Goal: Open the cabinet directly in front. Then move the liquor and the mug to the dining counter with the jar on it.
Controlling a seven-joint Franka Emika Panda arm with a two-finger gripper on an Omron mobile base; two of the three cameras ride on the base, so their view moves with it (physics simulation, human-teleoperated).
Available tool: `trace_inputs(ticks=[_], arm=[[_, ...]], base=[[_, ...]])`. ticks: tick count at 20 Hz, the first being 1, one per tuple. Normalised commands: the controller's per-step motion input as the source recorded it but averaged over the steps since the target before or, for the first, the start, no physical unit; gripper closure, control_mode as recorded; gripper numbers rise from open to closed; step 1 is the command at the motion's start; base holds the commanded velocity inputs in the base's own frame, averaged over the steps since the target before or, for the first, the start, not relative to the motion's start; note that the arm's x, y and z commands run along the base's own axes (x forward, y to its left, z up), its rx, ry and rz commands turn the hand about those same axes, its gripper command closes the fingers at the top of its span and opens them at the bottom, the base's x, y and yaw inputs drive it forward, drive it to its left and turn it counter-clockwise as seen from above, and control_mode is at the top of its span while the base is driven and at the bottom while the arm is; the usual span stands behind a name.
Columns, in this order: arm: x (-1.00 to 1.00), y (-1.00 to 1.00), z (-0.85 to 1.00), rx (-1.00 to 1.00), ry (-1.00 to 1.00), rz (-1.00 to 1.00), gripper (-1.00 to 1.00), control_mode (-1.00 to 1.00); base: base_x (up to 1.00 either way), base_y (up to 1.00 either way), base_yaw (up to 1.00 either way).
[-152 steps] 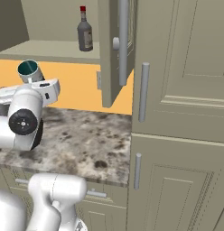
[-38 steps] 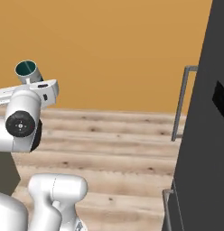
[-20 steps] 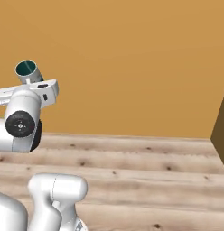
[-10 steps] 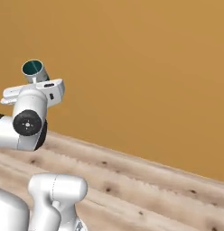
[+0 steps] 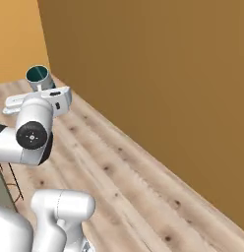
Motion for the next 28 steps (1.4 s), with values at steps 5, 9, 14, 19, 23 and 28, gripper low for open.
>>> trace_inputs(ticks=[5, 9, 14, 19, 23, 28], arm=[[0.0, 0.0, 0.0, 0.0, 0.0, 0.0, 1.0, 1.0], [0.0, 0.0, 0.0, 0.0, 0.0, 0.0, 1.0, 1.0], [0.0, 0.0, 0.0, 0.0, 0.0, 0.0, 1.0, 1.0], [0.0, 0.0, 0.0, 0.0, 0.0, 0.0, 1.0, 1.0], [0.0, 0.0, 0.0, 0.0, 0.0, 0.0, 1.0, 1.0], [0.0, 0.0, 0.0, 0.0, 0.0, 0.0, 1.0, 1.0]], base=[[0.6, -0.45, 0.7], [0.94, -0.9, 0.43], [1.0, -0.88, 0.26], [1.0, -0.24, 0.22], [1.0, -0.08, 0.15], [1.0, -0.05, 0.15]])
